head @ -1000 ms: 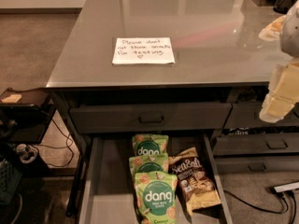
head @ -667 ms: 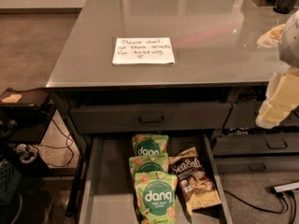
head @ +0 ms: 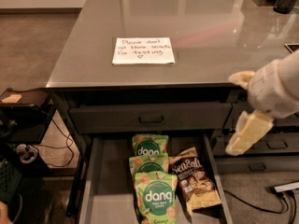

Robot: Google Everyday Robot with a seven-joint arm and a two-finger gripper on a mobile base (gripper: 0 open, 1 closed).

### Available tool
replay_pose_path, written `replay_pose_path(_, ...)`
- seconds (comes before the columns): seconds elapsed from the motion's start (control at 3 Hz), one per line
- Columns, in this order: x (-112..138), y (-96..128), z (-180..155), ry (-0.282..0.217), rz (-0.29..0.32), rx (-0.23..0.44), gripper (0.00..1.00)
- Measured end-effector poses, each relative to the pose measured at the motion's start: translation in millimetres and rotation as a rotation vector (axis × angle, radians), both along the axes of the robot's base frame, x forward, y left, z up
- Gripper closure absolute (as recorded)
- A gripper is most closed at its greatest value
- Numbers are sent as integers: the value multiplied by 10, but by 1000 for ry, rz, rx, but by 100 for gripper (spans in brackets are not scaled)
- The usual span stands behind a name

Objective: Pick brown chip bag from middle drawer and place on counter

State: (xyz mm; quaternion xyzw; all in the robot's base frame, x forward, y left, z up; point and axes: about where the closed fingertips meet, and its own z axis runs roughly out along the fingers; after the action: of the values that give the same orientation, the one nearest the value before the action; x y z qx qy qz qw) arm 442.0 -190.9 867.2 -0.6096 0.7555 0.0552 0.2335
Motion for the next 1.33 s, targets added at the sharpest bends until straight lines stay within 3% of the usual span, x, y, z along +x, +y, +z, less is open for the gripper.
replay_pose_path(0.33, 60, 152, -545, -16, 60, 69, 0)
replay_pose_path(0.67, 123, 307, -1209, 29, 107, 103, 0)
replay_pose_path(1.0, 110, 465, -2021, 146, 122, 163, 0)
replay_pose_path(1.33, 112, 419, -2116, 136, 130, 147, 0)
